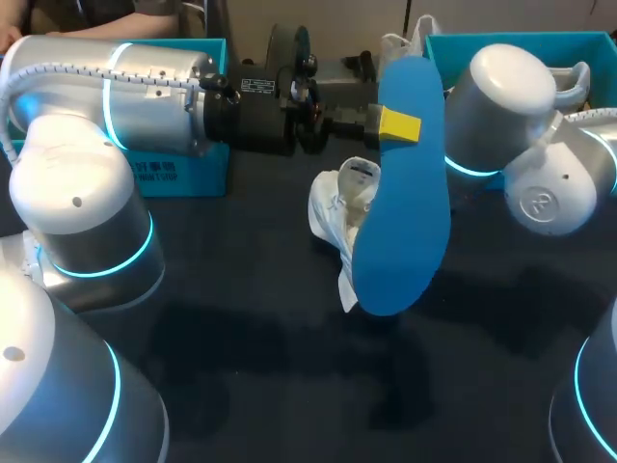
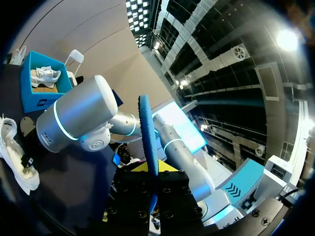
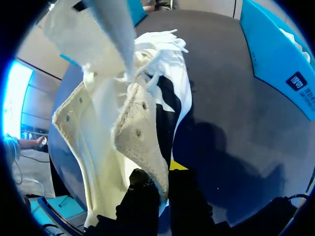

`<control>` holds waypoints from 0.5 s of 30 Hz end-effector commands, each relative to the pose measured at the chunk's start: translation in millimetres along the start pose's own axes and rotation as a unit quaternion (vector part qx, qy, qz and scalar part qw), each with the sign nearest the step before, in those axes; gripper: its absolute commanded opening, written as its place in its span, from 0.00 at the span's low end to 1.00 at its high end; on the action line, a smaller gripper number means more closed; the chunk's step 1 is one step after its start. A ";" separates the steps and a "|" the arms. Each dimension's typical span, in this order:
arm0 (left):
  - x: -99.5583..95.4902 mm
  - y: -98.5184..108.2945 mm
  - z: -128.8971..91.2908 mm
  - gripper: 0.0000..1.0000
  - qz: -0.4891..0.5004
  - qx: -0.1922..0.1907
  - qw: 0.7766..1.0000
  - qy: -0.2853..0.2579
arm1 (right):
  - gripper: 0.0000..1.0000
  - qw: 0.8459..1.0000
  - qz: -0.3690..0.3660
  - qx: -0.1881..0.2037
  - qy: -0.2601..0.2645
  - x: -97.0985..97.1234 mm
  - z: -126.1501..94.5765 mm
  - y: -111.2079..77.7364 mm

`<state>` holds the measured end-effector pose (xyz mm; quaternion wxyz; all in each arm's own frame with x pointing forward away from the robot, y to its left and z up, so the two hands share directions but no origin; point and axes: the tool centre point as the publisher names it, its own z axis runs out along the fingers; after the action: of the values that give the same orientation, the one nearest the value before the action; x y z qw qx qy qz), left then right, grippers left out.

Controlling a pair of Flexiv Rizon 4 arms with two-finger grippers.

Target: Take the shoe out of the shoebox, open the shoe tongue, remove and reinsert the insole, then place the shoe into the shoebox

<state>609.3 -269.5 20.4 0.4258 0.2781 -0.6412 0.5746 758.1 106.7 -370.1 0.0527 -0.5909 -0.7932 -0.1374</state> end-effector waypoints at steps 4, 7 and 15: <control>-0.1 0.6 0.5 0.00 0.000 0.000 1.000 -0.001 | 0.00 0.998 0.055 -0.021 0.006 1.8 0.7 -2.9; -0.1 0.6 0.5 0.00 0.000 0.000 1.000 -0.001 | 0.00 0.997 0.071 -0.032 0.001 4.9 2.1 -4.0; -0.1 0.6 0.5 0.00 0.000 0.000 1.000 -0.001 | 0.00 0.996 0.078 -0.045 0.012 17.5 9.0 -8.8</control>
<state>609.3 -269.5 20.4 0.4259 0.2780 -0.6412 0.5746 748.0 119.0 -372.7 0.0480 -0.6522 -0.7366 -0.1726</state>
